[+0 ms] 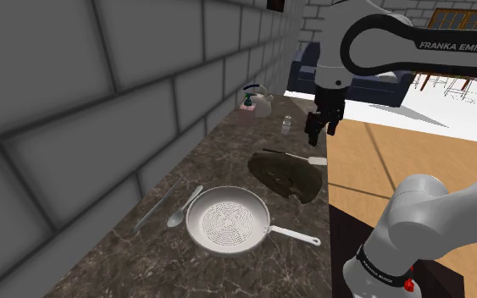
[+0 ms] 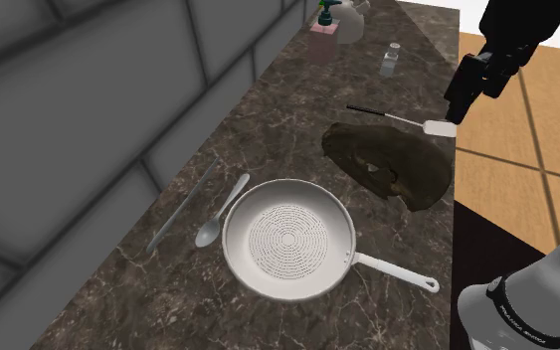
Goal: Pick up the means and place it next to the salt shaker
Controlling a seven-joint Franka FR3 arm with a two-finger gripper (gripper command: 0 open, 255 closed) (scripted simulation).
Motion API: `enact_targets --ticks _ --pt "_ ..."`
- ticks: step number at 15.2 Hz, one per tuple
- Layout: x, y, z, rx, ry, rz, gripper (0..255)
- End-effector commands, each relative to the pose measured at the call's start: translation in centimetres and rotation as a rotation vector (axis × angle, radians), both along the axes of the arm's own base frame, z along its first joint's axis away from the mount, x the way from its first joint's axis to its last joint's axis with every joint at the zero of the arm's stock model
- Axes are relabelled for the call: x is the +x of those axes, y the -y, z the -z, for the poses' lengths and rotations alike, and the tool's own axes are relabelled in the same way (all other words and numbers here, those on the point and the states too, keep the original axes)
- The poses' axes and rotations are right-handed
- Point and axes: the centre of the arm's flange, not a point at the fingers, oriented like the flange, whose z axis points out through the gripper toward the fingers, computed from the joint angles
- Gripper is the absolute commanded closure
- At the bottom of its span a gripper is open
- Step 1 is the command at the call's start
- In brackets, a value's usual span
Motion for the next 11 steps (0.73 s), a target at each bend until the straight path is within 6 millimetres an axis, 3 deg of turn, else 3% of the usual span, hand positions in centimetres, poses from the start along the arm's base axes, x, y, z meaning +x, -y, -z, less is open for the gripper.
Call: enact_targets --ticks 1,11 --pt "0.0 0.0 0.0 0.0 0.0 0.0 0" --pt "3.9 -11.2 4.6 0.012 0.017 0.239 0"
